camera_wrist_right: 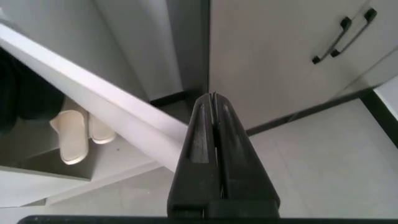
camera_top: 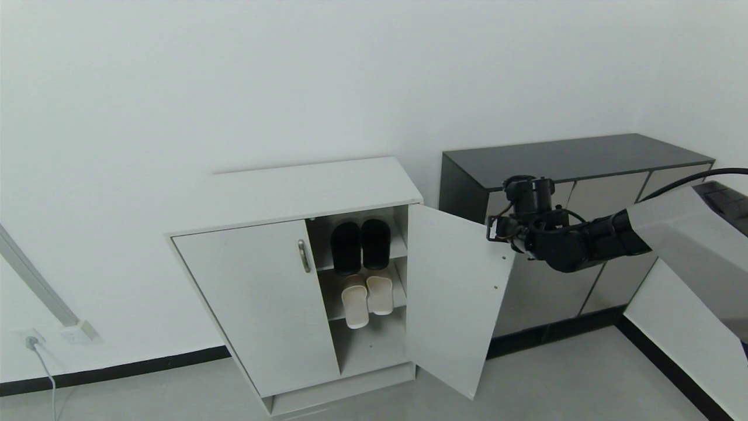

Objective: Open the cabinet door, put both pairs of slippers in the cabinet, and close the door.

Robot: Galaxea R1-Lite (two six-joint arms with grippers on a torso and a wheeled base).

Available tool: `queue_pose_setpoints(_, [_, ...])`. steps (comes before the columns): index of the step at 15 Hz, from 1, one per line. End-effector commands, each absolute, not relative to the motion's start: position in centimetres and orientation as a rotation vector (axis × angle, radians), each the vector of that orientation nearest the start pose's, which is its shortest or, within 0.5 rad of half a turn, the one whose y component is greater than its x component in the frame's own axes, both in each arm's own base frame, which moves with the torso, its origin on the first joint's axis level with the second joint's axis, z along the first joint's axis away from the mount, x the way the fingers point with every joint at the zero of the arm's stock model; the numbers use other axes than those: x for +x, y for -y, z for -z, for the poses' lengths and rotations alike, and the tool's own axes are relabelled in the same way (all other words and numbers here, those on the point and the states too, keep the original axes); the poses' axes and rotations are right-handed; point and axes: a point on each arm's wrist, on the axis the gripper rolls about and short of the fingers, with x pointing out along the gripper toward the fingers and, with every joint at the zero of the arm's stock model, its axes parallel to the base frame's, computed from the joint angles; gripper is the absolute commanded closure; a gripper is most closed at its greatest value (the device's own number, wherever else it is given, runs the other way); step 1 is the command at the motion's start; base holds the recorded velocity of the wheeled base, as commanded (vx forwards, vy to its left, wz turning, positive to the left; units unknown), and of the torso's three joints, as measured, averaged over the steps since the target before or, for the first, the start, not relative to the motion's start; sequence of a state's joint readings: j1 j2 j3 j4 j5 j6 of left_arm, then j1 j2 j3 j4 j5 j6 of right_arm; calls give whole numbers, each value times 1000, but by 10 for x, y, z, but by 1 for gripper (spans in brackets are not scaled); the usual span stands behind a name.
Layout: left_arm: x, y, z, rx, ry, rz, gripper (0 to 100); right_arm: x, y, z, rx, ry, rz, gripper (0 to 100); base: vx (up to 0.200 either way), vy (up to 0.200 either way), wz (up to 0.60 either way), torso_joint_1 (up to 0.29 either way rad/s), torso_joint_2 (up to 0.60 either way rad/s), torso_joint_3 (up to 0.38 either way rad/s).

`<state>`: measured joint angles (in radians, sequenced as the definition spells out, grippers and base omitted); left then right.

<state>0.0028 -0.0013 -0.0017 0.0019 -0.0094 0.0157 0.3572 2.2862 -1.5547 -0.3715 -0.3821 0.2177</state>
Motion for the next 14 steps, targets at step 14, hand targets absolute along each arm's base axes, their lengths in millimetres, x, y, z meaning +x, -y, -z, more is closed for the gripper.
queue_pose_setpoints(14, [-23,0,-76,14,0,6,100,349,-229,-141,27,-372,-156,100,0,0,0,0,0,0])
